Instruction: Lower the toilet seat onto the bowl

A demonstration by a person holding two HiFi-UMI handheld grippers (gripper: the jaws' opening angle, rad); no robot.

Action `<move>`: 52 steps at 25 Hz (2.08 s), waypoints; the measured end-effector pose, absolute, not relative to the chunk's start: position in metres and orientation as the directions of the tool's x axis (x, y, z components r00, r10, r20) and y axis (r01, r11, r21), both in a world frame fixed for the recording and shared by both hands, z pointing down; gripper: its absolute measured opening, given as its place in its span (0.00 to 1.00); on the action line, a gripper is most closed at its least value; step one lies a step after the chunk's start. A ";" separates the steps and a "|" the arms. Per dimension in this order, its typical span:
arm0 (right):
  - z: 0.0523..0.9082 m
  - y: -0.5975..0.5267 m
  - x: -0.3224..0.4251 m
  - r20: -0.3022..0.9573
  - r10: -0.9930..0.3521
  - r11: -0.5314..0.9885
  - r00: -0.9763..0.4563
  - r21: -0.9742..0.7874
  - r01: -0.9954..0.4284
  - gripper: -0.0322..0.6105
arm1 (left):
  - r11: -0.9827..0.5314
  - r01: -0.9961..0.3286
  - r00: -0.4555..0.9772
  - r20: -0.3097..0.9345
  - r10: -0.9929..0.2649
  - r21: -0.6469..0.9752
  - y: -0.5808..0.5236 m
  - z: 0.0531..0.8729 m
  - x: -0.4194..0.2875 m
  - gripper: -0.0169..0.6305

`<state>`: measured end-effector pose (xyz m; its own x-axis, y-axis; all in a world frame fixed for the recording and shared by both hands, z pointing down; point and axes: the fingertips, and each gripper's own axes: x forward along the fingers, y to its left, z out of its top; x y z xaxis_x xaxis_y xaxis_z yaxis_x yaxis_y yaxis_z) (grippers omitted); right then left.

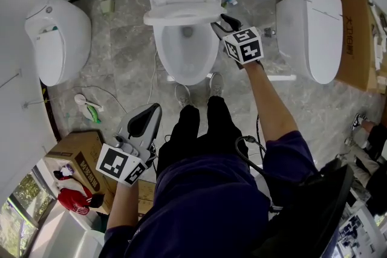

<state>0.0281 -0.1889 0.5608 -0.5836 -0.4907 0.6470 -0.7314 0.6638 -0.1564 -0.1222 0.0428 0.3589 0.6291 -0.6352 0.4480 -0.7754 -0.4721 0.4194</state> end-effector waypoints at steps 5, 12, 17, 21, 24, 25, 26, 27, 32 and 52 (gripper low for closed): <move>0.565 -0.176 0.029 0.651 -0.489 0.657 -0.580 -0.162 -0.736 0.29 | -0.477 -0.772 0.634 0.448 -0.631 0.421 0.045 0.359 -0.121 0.03; 0.576 -0.156 0.031 0.658 -0.487 0.649 -0.574 -0.167 -0.742 0.30 | -0.479 -0.768 0.638 0.452 -0.623 0.424 0.048 0.362 -0.119 0.03; 0.582 -0.142 0.033 0.661 -0.488 0.640 -0.569 -0.172 -0.749 0.30 | -0.485 -0.762 0.646 0.455 -0.613 0.428 0.051 0.365 -0.115 0.03; 0.588 -0.132 0.033 0.670 -0.482 0.640 -0.565 -0.171 -0.749 0.30 | -0.491 -0.759 0.651 0.456 -0.608 0.428 0.053 0.366 -0.114 0.03; 0.594 -0.125 0.034 0.677 -0.474 0.642 -0.563 -0.171 -0.747 0.30 | -0.494 -0.757 0.652 0.456 -0.605 0.427 0.054 0.367 -0.115 0.03; 0.595 -0.124 0.034 0.678 -0.473 0.642 -0.562 -0.172 -0.747 0.30 | -0.494 -0.757 0.652 0.457 -0.605 0.427 0.054 0.367 -0.114 0.03; 0.596 -0.122 0.035 0.680 -0.472 0.640 -0.562 -0.174 -0.748 0.30 | -0.495 -0.757 0.653 0.457 -0.604 0.427 0.054 0.367 -0.114 0.03; 0.597 -0.121 0.035 0.681 -0.471 0.638 -0.561 -0.175 -0.750 0.30 | -0.495 -0.757 0.653 0.458 -0.603 0.428 0.055 0.367 -0.114 0.03; 0.603 -0.109 0.036 0.690 -0.465 0.634 -0.554 -0.177 -0.753 0.31 | -0.495 -0.754 0.656 0.461 -0.597 0.433 0.060 0.370 -0.114 0.03; 0.631 -0.075 0.039 0.721 -0.434 0.607 -0.541 -0.210 -0.767 0.31 | -0.497 -0.743 0.669 0.473 -0.572 0.449 0.071 0.382 -0.111 0.03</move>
<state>0.0388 -0.0752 0.6308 -0.5409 -0.4336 0.7207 -0.7666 0.6067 -0.2104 -0.1111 0.0706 0.3816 0.6694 -0.5725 0.4735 -0.7426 -0.4972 0.4488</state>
